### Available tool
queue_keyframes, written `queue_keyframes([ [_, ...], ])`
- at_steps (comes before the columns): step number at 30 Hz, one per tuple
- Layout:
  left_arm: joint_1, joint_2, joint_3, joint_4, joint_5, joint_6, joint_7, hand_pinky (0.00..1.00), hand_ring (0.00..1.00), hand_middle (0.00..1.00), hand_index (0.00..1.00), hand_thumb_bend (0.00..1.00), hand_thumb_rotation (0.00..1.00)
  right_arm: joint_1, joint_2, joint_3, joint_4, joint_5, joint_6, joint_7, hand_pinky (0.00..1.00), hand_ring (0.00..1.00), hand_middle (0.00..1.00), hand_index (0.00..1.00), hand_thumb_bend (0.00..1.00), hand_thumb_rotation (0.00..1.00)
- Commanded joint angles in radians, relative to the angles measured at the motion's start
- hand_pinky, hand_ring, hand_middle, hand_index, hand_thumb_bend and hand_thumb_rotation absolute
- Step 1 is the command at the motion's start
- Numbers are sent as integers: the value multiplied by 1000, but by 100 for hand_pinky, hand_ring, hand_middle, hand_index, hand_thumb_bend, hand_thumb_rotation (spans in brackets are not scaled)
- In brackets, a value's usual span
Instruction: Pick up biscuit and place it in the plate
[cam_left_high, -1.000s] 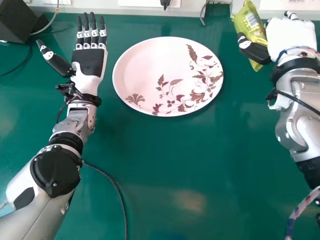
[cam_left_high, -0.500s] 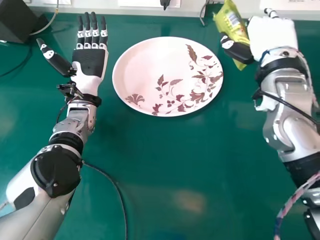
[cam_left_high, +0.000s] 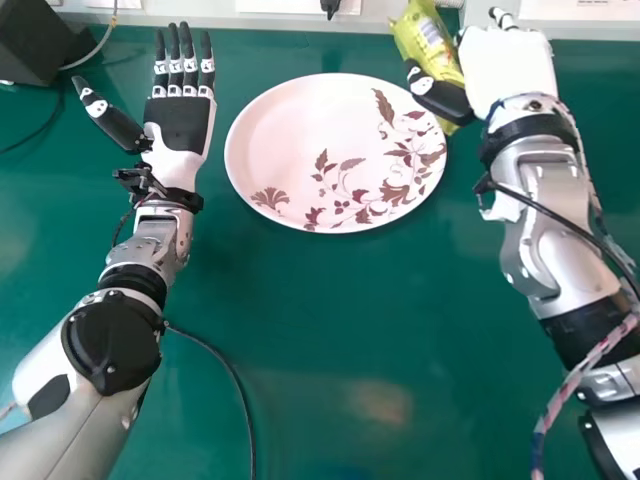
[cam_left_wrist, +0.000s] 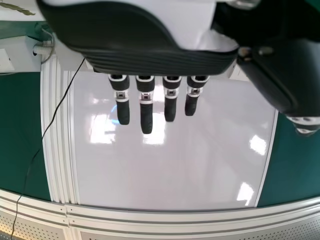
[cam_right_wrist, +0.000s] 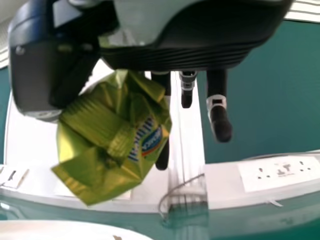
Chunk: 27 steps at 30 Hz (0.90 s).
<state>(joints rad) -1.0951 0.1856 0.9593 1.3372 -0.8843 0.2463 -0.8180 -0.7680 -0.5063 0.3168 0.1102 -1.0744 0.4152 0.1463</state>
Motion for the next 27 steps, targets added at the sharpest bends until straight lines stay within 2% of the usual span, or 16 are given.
queue_keyframes([
  [1,-1,-3,-3,-3,1,-4,0,89,86,98,100,100,44,-25,12,3,15,-4,-15,-36,15,31,42,51,52,0],
  [9,-3,-3,-5,-3,5,-15,13,86,85,98,100,100,47,-39,34,16,58,-1,-53,-71,13,30,41,51,52,0],
  [14,-2,-5,-11,-3,12,-25,6,90,85,99,100,100,50,-48,53,27,86,2,-72,-74,14,30,41,51,52,0],
  [27,0,-3,-21,-2,35,-48,-19,90,87,100,100,100,51,-97,92,78,151,-13,-84,-48,16,31,41,50,52,0],
])
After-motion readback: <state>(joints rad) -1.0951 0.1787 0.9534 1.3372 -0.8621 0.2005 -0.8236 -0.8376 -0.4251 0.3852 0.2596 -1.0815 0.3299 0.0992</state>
